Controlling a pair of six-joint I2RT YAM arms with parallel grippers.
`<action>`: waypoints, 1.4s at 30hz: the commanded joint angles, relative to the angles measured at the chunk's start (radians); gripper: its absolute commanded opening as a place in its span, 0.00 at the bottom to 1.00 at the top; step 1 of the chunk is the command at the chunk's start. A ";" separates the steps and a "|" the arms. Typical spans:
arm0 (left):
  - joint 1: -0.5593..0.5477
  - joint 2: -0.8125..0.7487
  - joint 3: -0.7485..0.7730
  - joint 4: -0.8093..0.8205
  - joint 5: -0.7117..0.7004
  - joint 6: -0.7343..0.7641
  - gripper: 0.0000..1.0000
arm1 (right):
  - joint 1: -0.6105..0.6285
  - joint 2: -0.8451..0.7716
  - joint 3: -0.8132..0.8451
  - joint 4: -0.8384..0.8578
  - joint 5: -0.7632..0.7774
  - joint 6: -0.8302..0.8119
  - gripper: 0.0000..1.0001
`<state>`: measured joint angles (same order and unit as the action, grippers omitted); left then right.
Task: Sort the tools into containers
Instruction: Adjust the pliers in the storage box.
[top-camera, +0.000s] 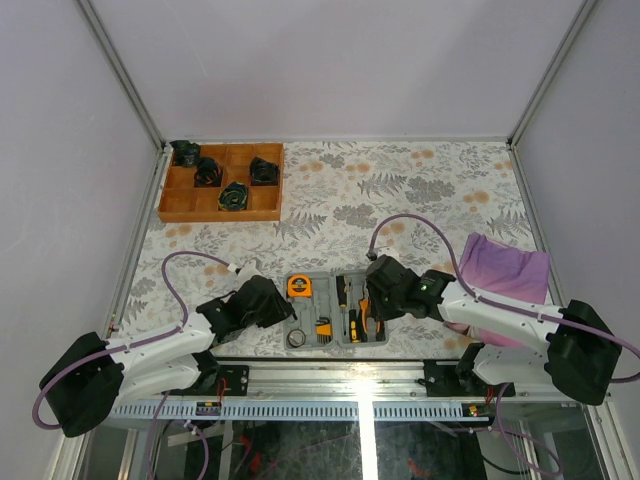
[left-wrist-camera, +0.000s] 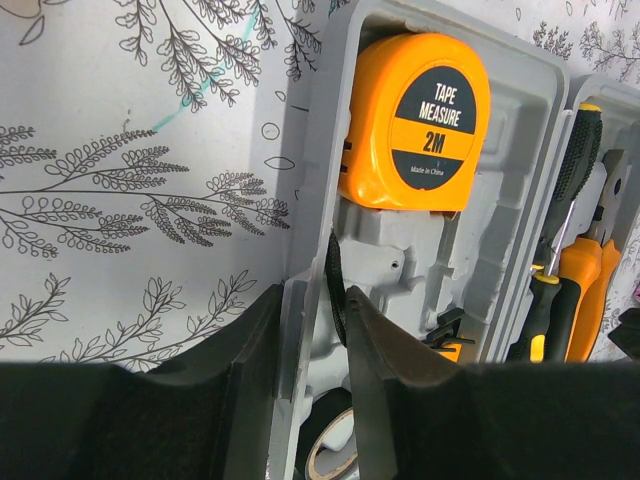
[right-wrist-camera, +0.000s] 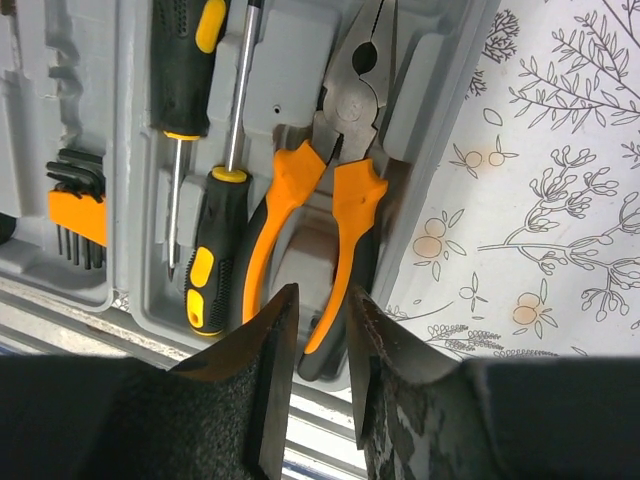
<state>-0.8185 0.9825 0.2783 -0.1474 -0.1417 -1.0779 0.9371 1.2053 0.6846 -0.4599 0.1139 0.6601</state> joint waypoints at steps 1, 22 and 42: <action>-0.004 0.005 -0.001 0.019 0.009 0.006 0.29 | -0.004 0.038 0.035 -0.007 0.032 -0.005 0.31; -0.004 0.053 0.021 0.053 0.031 0.022 0.25 | -0.006 0.287 0.072 -0.090 -0.037 -0.045 0.00; -0.004 0.034 0.040 -0.036 -0.008 0.014 0.11 | 0.023 0.302 0.096 -0.046 0.101 -0.007 0.00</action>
<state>-0.8154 1.0229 0.2993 -0.1478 -0.1501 -1.0470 0.9516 1.5196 0.8528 -0.6281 0.1764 0.6319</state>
